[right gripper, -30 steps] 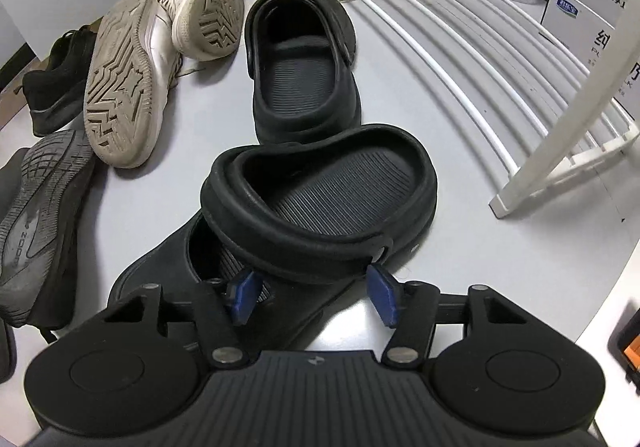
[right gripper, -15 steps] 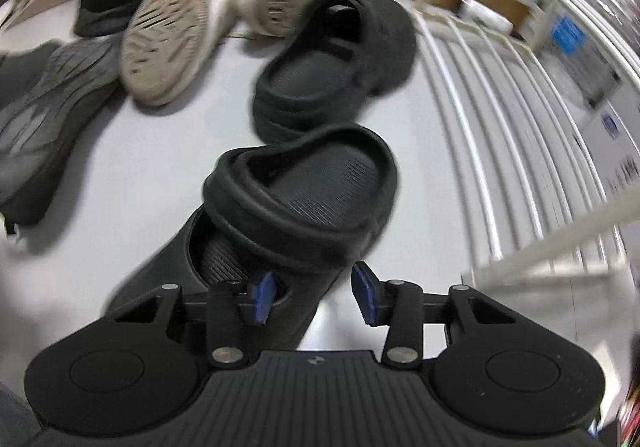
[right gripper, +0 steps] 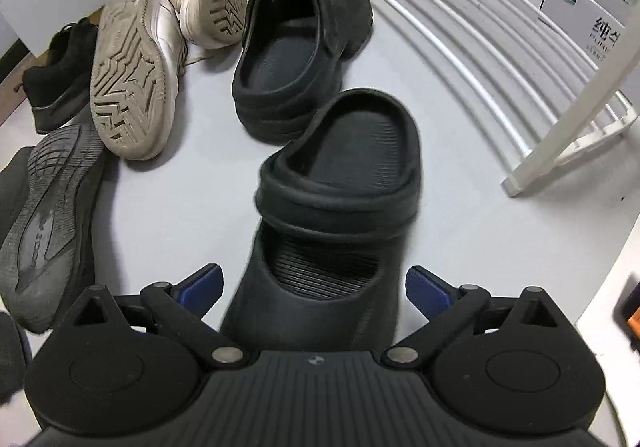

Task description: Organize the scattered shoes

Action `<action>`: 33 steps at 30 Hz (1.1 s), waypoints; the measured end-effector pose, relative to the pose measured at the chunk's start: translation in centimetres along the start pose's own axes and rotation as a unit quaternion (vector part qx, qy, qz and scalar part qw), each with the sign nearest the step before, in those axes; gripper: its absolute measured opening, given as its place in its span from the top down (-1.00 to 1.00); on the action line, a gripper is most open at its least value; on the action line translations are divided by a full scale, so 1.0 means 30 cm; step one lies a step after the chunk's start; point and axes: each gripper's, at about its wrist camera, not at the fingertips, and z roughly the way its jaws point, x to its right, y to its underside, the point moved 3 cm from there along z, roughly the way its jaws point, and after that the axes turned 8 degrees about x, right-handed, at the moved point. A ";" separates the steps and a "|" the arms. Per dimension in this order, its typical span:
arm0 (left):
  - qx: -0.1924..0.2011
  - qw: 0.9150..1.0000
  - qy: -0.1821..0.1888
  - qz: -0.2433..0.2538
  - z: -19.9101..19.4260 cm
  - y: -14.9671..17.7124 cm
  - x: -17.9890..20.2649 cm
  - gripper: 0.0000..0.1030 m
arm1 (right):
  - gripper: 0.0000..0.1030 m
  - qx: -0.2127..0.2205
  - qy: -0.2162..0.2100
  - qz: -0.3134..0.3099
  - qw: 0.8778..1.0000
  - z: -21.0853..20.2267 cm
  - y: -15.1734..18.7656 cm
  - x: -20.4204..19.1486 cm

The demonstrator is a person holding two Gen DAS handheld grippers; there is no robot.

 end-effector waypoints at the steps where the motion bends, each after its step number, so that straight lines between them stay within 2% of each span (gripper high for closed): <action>1: 0.001 1.000 0.002 -0.003 -0.002 -0.003 0.000 -0.52 | -0.95 0.003 0.011 -0.001 1.000 0.010 0.000 -0.008; 3: 0.003 1.000 0.007 -0.002 -0.006 -0.008 0.006 -0.52 | -0.95 0.001 0.025 0.001 1.000 0.025 0.003 -0.012; 7: 0.005 1.000 0.010 -0.001 -0.016 -0.010 0.007 -0.52 | -0.93 -0.007 0.026 -0.013 1.000 0.043 0.013 -0.003; 18: 0.005 1.000 0.014 0.001 -0.011 -0.017 0.010 -0.52 | -0.87 -0.016 -0.027 -0.106 0.994 0.022 0.014 0.068; 26: -0.011 1.000 0.008 0.006 0.021 0.004 0.012 -0.52 | -0.86 -0.015 -0.073 -0.201 0.977 0.006 0.021 0.095; 30: -0.009 1.000 0.005 0.007 0.024 -0.009 0.015 -0.52 | -0.74 -0.014 -0.063 -0.243 0.968 -0.009 0.004 0.118; 33: -0.002 1.000 0.001 0.006 0.023 -0.030 0.011 -0.52 | -0.68 -0.016 -0.055 -0.245 0.968 -0.018 -0.003 0.157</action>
